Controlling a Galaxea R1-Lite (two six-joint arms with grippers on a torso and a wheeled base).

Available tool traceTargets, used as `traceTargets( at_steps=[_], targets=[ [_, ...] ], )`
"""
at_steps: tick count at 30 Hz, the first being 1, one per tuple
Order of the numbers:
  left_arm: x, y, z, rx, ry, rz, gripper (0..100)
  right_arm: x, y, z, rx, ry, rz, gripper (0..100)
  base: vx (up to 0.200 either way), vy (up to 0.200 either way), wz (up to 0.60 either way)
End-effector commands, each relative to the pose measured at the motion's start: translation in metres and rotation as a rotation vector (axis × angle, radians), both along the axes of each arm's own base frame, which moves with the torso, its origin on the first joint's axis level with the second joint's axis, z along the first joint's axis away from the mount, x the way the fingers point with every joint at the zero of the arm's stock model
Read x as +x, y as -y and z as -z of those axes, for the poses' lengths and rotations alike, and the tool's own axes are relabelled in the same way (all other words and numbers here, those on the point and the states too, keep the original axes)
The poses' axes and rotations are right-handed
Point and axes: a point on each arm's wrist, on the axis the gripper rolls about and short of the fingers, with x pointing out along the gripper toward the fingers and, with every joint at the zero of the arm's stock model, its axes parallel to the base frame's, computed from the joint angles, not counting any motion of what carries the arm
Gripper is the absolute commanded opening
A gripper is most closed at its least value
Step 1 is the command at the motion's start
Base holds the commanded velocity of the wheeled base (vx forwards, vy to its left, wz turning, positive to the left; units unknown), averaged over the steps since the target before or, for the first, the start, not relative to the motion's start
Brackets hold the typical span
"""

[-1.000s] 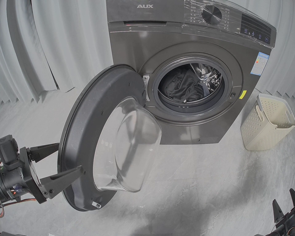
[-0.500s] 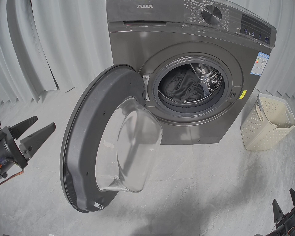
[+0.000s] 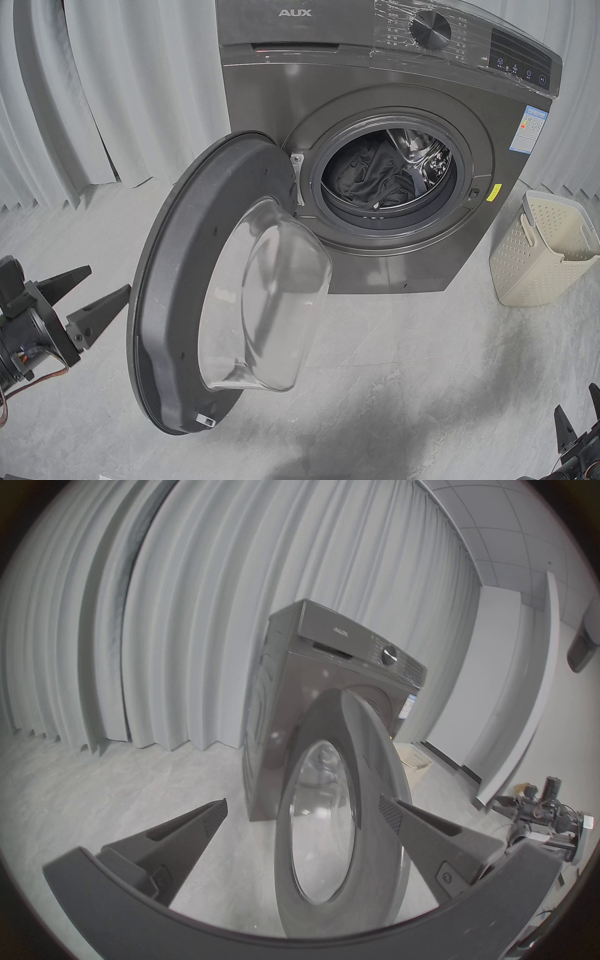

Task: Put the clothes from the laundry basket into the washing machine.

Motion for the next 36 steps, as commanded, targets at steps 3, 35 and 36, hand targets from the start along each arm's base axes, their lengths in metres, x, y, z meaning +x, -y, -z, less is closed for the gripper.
traceTargets(
  at_steps=[3,35,36],
  targets=[
    [-0.002,0.016,0.01,0.018,-0.044,0.12,100,0.0,0.0,0.005,0.0,-0.004,0.0,100,0.0,0.0,0.0],
    [0.076,0.113,0.017,0.004,-0.006,0.25,100,0.0,0.0,0.005,0.0,-0.004,-0.001,100,0.0,0.0,0.0],
    [0.078,0.117,0.018,0.001,-0.003,0.249,100,0.0,0.0,0.005,0.0,-0.004,0.0,100,0.0,0.0,0.0]
  ],
)
